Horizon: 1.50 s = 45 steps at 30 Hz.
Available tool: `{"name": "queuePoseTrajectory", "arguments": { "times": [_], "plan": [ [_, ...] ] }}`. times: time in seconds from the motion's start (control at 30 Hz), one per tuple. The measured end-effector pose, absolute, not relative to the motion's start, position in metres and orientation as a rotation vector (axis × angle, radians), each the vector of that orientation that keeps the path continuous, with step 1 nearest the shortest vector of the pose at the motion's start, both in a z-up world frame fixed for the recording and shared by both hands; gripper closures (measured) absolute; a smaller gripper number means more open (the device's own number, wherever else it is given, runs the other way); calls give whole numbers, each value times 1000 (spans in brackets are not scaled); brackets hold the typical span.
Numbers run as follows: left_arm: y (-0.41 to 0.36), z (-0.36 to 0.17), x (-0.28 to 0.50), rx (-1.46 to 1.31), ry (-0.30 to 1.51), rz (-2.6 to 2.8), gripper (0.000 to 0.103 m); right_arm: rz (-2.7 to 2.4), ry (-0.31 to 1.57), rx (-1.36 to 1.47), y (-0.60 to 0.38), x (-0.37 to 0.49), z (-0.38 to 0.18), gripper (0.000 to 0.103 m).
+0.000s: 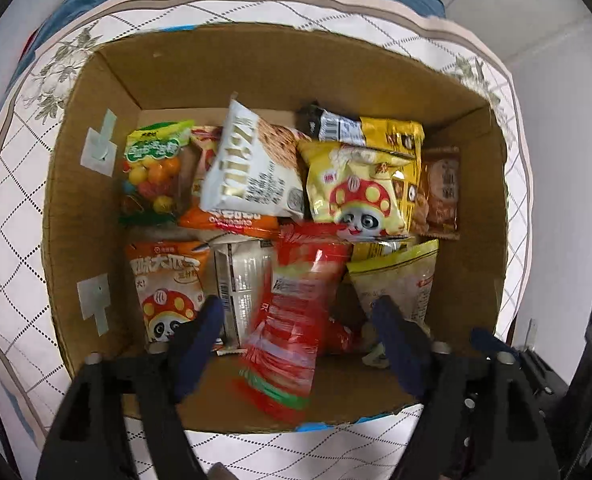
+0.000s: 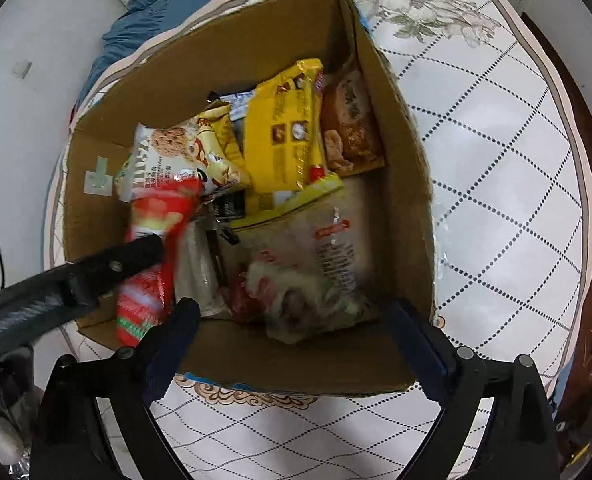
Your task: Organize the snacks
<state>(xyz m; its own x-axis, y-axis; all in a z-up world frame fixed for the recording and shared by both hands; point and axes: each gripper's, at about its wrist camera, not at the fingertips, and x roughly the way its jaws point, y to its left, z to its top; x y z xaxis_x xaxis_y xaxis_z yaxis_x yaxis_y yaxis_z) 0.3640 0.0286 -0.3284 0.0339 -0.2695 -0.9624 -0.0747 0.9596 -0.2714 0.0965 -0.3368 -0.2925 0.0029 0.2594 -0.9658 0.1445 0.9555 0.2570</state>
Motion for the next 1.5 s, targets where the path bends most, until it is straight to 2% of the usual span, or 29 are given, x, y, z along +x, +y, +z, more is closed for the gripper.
{"name": "queuePoseTrajectory", "arguments": {
  "times": [0.03, 0.1, 0.2, 0.83, 1.2, 1.5],
  "plan": [
    [31, -328, 364, -282, 1533, -147, 14, 90, 1574, 321, -338, 96, -293, 5],
    [35, -326, 363, -289, 1520, -136, 12, 83, 1574, 317, -339, 96, -293, 5],
    [40, -322, 361, -284, 1505, -119, 3, 74, 1575, 318, -340, 97, -292, 5],
    [45, -298, 343, -92, 1422, -45, 3, 12, 1522, 243, -337, 95, -272, 5],
    [53, -230, 314, -95, 1303, -37, 3, 20, 1396, 196, -338, 80, -208, 4],
    [47, -158, 255, -78, 1191, -42, 3, 43, 1296, 201, -344, 31, -135, 4]
  ]
}}
